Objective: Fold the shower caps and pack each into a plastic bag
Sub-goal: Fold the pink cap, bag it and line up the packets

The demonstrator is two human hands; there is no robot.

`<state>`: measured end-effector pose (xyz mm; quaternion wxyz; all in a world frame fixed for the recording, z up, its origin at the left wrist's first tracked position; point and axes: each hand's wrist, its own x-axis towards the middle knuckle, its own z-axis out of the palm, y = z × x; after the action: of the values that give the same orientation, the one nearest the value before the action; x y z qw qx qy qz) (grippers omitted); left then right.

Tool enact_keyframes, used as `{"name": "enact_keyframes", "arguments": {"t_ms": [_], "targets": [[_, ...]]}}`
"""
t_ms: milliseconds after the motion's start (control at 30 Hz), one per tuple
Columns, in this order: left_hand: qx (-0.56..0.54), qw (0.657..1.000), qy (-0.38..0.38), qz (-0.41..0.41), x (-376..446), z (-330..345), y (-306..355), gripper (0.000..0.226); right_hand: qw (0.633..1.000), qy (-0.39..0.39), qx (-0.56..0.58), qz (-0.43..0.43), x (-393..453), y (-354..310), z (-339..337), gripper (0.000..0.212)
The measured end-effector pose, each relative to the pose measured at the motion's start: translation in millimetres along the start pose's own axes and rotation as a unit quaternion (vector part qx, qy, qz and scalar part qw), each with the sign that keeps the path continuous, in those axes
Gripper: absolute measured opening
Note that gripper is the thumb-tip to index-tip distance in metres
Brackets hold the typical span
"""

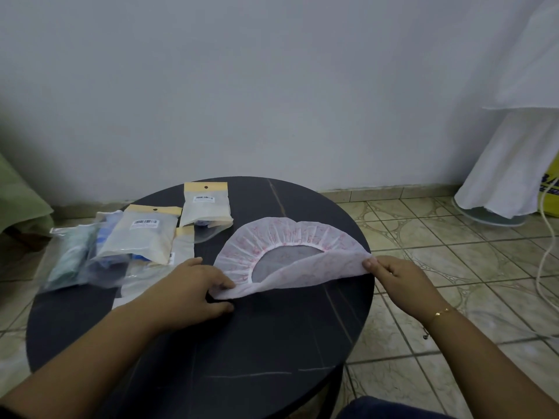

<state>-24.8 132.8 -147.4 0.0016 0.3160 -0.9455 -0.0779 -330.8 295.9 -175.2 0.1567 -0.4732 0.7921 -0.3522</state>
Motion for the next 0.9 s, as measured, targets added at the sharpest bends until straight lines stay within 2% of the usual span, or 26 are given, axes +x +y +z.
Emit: {"name": "enact_keyframes", "arguments": {"t_ms": [67, 233, 367, 433, 600, 900], "targets": [[-0.031, 0.999, 0.005, -0.015, 1.3, -1.5, 3.8, 0.022, 1.000, 0.016, 0.005, 0.002, 1.7, -0.1, 0.7, 0.036], [-0.147, 0.982, 0.056, -0.105, 2.0, -0.4, 1.1, 0.033, 0.998, 0.059, 0.011, 0.016, 8.3, -1.4, 3.1, 0.037], [-0.156, 0.970, 0.121, -0.144, 8.6, 1.5, 3.6, 0.041, 0.996, 0.082, -0.001, 0.030, 15.4, -3.0, 9.1, 0.037], [-0.162, 0.963, 0.135, -0.169, 13.1, 1.9, 3.7, 0.036, 0.995, 0.088, -0.016, 0.034, 19.5, -3.1, 13.3, 0.035], [-0.165, 0.954, 0.131, -0.214, 21.5, 5.2, 1.3, 0.012, 0.993, 0.067, -0.074, 0.057, 29.1, -2.0, 20.5, 0.030], [-0.102, 0.957, 0.084, -0.260, 32.3, 12.6, 0.4, 0.040, 0.984, 0.052, -0.137, 0.103, 36.3, -6.3, 26.4, 0.028]]}}
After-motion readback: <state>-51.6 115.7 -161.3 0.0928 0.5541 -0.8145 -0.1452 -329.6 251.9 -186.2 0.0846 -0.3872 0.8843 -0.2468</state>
